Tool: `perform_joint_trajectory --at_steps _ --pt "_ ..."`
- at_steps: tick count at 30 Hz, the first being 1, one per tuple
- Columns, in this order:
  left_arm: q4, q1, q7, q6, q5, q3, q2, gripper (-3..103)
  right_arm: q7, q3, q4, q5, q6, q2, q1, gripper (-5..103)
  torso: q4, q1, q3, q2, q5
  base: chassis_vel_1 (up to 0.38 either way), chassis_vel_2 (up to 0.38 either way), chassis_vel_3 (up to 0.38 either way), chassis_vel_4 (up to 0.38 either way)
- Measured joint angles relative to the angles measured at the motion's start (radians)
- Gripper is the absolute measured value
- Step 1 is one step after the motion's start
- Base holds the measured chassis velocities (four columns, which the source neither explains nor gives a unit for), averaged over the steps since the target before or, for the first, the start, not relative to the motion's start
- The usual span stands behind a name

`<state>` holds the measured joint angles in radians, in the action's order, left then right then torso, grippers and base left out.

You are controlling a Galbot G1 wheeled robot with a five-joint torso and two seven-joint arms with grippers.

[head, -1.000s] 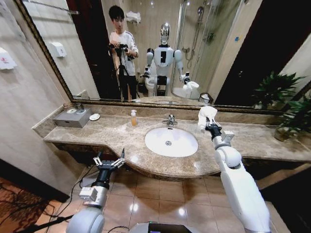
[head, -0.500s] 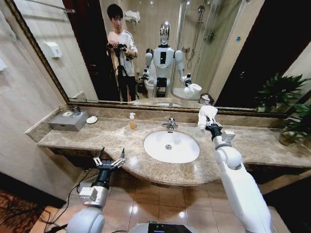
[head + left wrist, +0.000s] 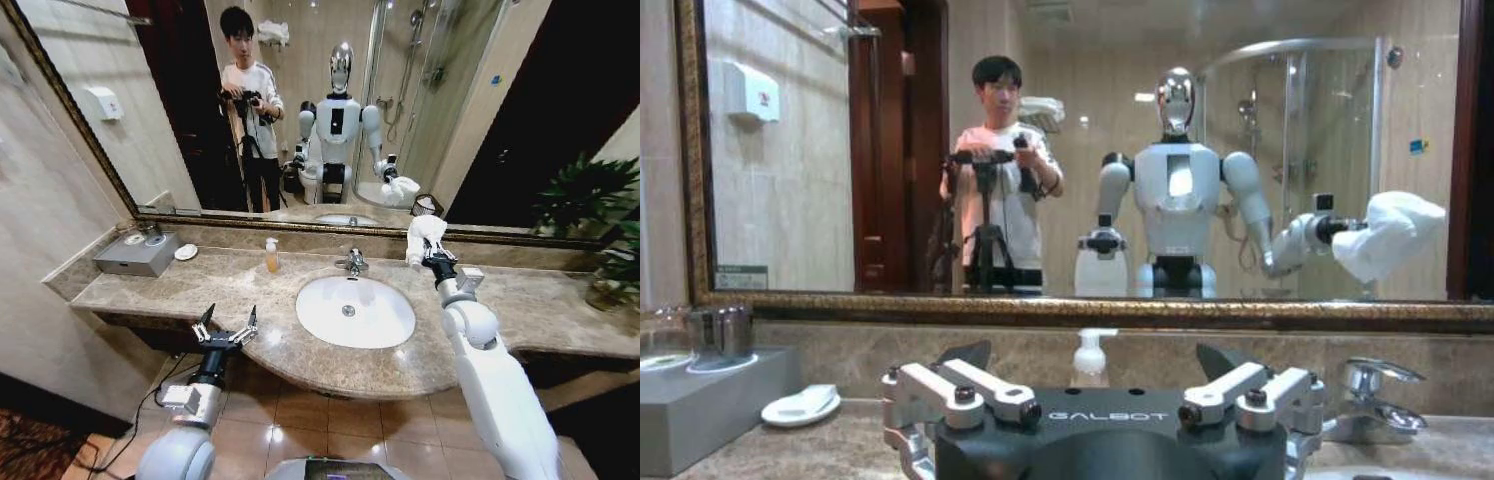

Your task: Pick up the towel from the sink counter and wipe the mirror surface.

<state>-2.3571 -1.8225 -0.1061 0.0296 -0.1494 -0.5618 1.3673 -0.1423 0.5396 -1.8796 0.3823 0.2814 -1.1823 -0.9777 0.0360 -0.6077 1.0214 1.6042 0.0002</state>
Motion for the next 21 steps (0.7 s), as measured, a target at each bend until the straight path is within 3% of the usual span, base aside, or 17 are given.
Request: perform_joint_trajectory --at_steps 10,21 --pt "0.000 0.000 0.000 0.000 0.000 0.000 0.000 100 -0.014 -0.009 -0.119 0.027 0.016 0.012 0.070 11 0.0000 0.000 0.000 0.000 -0.0002 -0.013 0.016 0.017 -0.018" --pt "0.000 0.000 0.000 0.000 0.000 0.000 0.000 100 -0.016 -0.062 -0.023 0.113 0.091 0.045 0.381 11 -0.0001 0.000 0.000 0.000 -0.0004 0.000 0.000 0.000 0.000"
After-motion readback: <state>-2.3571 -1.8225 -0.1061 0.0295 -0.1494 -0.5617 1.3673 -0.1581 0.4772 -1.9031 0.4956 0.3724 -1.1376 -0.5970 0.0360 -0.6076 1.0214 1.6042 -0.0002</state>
